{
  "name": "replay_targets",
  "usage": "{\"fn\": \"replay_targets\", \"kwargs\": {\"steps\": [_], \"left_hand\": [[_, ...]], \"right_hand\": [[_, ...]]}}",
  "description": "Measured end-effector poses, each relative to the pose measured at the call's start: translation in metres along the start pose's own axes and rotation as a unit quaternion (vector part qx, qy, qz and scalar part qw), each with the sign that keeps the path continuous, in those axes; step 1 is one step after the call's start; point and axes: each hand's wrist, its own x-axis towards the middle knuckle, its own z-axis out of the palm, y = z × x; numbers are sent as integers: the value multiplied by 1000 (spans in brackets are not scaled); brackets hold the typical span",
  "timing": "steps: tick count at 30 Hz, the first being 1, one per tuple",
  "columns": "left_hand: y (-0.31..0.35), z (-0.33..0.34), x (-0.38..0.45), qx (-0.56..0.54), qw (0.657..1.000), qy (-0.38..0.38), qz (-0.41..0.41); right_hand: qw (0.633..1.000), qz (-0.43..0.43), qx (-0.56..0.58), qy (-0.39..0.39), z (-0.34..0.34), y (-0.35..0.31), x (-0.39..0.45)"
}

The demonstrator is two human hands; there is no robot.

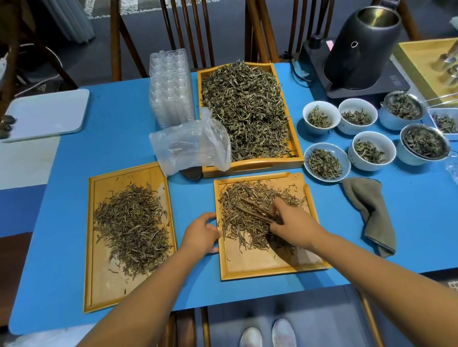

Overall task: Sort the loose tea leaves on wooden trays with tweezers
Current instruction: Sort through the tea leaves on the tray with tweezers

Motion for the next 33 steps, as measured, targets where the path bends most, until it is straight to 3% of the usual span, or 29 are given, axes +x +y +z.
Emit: {"fn": "replay_targets", "kwargs": {"steps": [6,17,23,33], "left_hand": [[0,-1,-1,3,1000,2,-1],[1,-1,-5,8,1000,-3,8],[2,-1,-5,12,1000,-3,7],[3,-2,-6,5,1000,-7,5]], "right_hand": [[999,10,24,25,-1,16,-17],[1000,1,6,-25,11,23,-35],[999,2,31,29,10,31,-46],[999,0,40,-13,27,28,-59]]}}
